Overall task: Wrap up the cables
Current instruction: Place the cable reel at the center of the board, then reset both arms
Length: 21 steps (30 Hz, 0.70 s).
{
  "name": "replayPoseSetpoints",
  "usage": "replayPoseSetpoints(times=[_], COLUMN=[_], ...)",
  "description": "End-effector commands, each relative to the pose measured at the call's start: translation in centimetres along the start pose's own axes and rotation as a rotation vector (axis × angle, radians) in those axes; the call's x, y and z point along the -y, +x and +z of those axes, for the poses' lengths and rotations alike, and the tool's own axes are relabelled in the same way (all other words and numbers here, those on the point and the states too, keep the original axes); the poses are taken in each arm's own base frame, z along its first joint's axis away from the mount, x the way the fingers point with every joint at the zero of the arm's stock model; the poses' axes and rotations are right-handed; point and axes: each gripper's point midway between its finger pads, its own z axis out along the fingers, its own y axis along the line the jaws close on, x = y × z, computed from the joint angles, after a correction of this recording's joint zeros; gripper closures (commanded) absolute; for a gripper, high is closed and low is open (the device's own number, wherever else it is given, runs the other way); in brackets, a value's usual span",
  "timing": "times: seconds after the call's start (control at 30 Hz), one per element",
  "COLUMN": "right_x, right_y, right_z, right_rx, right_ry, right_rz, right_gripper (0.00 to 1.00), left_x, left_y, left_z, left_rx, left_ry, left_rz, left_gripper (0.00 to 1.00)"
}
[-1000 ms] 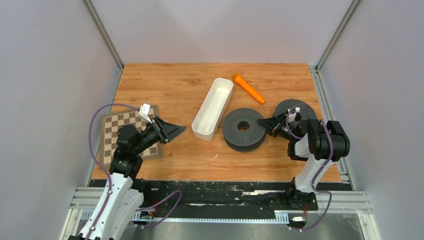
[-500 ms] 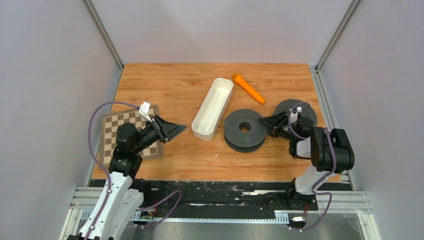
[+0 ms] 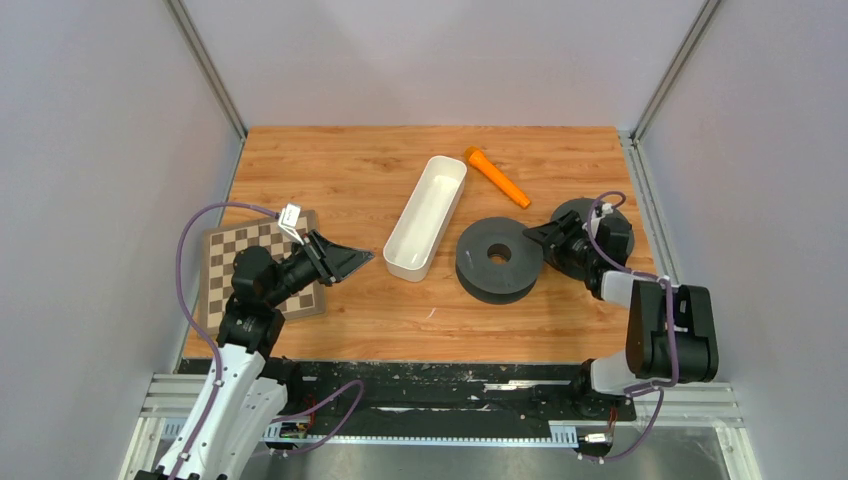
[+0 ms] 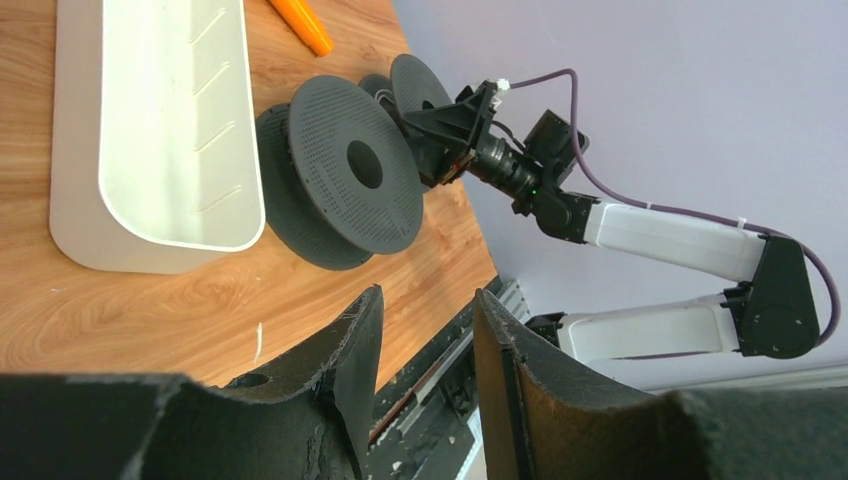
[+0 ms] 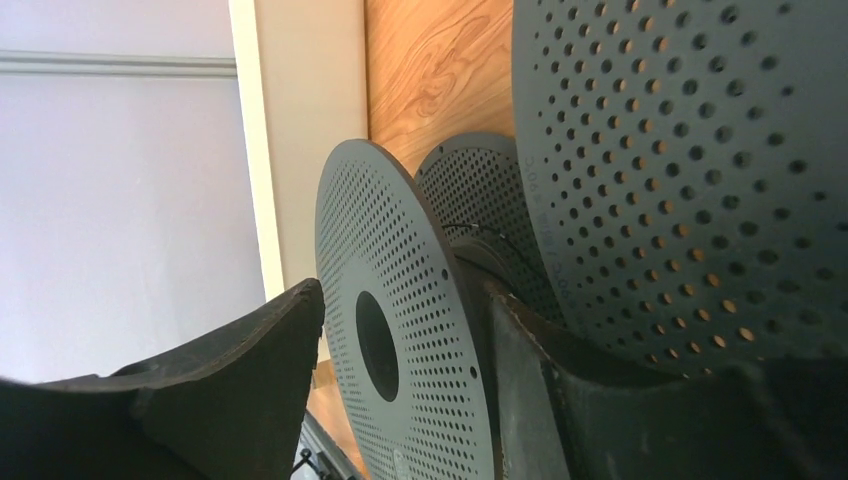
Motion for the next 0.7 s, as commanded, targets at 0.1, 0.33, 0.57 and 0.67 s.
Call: replayPoseSetpoints(times=[0.1,0.33,0.57,0.67], right_x=[1.0,-0.1,-5.4,-8.7], right_y=[-2.6,-4.4,-5.5,-4.4], right_z=[-0.9,-2.0,-4.7,-5.9], right_rx=[0.088,0.138,0.157,0.115], right_ry=[0.174,0.262,0.269,0.237], right_rz=[-0.107,-0.257,-0.488,-0.603], right_gripper=[0.38,0.38,0.39,0.35], left_x=[1.9,1.8,1.0,1.6], left_y=[-0.9,-0.8,-1.8,-2.6], left_z=[-0.4,-0.4,-0.7,-1.1], left_rx=[0.017,0.014,0.009,-0.007], left_ry=[0.045,0.046,-0.047,-0.074], left_rz=[0.08,0.087,0.229,0.325], left_gripper=[0.53,0.53,0.52,0.51])
